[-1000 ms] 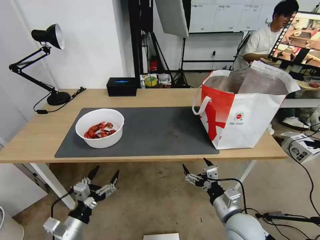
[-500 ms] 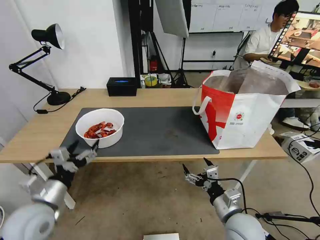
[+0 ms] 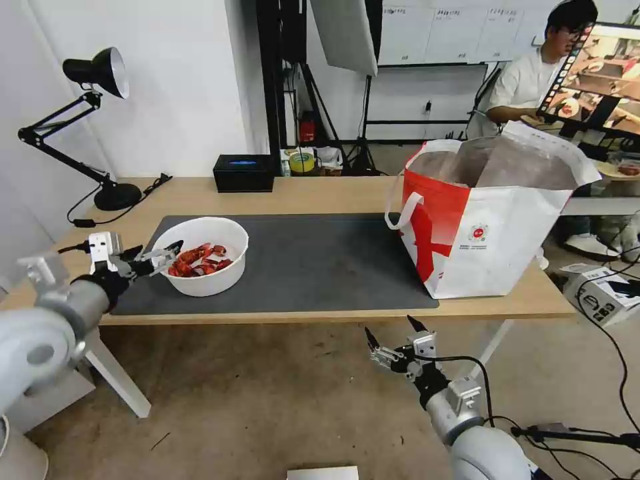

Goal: Pick up the trash from the table and place it into the takeout bag.

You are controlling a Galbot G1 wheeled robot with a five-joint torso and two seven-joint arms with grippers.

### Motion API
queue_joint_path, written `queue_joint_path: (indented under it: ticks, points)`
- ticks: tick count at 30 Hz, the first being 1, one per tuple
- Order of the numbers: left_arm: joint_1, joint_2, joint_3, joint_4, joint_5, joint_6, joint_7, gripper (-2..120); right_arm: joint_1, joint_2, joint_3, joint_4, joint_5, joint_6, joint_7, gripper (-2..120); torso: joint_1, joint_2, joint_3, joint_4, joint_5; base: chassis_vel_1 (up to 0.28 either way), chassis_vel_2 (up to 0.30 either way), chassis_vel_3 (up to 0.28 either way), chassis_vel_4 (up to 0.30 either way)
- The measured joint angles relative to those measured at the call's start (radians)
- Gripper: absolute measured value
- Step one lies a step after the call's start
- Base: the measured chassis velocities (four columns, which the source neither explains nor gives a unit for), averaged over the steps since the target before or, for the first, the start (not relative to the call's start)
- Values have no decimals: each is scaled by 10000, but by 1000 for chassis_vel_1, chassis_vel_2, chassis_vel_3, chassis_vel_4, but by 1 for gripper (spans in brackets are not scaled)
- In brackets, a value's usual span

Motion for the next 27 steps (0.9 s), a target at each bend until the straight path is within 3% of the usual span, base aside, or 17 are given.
queue_joint_path:
  ticks: [2, 4, 8, 11, 27]
  points:
    - [-251, 103, 155, 76, -350, 228, -150, 100, 0, -1, 0, 1, 0, -1, 0, 100, 0, 0, 0, 0, -2, 0, 0, 0, 0]
    - [-1254, 370, 716, 384, -1346, 1039, -510, 100, 0, 0, 0, 3, 1, -3, 0, 100, 0, 0, -1, -1, 4, 0, 0, 0, 0]
    - [-2398, 532, 1524, 946, -1858, 1899, -1013, 100, 0, -1, 0, 5, 1, -6, 0, 100, 1, 0, 0, -1, 3, 0, 0, 0, 0]
    - [-3131, 574, 2022, 1683, -2424, 2828, -1878, 100, 0, -1, 0, 6, 1, -9, 0, 100, 0, 0, -1, 0, 3, 0, 0, 0, 0]
    - [-4326, 340, 2992, 3232, -2655, 3473, -2052, 100, 1, -1, 0, 6, 1, -9, 0, 100, 0, 0, -1, -1, 4, 0, 0, 0, 0]
